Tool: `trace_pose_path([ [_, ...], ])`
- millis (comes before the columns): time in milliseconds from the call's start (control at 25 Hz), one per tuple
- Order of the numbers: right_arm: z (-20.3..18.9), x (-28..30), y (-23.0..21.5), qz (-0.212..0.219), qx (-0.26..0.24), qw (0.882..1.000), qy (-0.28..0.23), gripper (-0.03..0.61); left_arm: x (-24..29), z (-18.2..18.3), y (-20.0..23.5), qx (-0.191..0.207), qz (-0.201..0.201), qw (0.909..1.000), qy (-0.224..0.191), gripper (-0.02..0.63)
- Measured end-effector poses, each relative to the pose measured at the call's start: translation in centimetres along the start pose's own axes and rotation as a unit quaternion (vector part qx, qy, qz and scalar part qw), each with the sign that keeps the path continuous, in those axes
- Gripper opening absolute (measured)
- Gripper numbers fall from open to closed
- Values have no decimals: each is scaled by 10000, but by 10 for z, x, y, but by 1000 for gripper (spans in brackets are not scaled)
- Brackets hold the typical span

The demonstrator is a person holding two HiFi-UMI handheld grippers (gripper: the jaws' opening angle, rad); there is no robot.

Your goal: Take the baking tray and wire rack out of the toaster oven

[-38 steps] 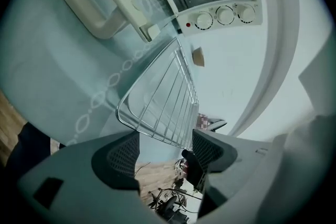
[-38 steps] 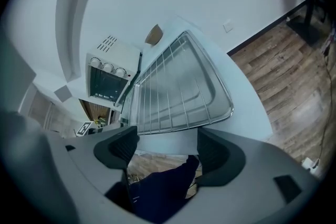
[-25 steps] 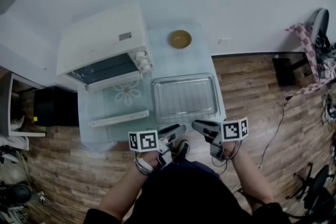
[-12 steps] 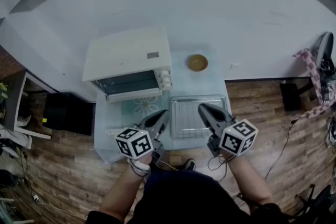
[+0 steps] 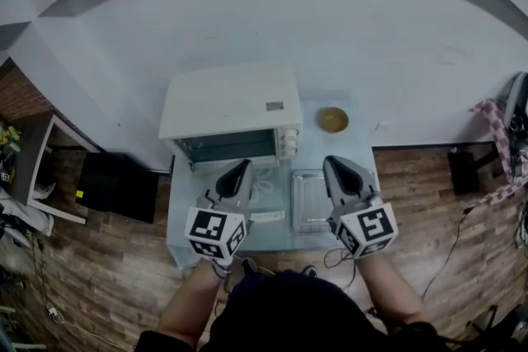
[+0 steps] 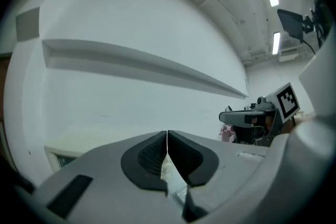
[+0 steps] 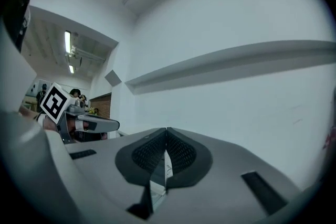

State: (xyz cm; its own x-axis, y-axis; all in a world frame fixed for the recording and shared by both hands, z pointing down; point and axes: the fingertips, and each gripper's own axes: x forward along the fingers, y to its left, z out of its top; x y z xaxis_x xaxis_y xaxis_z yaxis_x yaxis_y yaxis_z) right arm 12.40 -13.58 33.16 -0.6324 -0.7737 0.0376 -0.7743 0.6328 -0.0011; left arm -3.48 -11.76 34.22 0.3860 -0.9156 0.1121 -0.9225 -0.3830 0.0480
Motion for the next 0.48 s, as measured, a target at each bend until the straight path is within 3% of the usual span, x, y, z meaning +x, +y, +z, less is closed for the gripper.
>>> trace_pose_path([
  [120,11,7,11,-142,-308,9993,-142,3,-6,12,16,338,78,9993,-163,9],
  [320,20,14,23,-444,-764,9960,-119,4,-14,24,34,-185,-52,9991,-376,9],
  [480,19,18,28,-580,-733,9955,-136,3,-25,28,43,-138,-59,9987,-496,9],
])
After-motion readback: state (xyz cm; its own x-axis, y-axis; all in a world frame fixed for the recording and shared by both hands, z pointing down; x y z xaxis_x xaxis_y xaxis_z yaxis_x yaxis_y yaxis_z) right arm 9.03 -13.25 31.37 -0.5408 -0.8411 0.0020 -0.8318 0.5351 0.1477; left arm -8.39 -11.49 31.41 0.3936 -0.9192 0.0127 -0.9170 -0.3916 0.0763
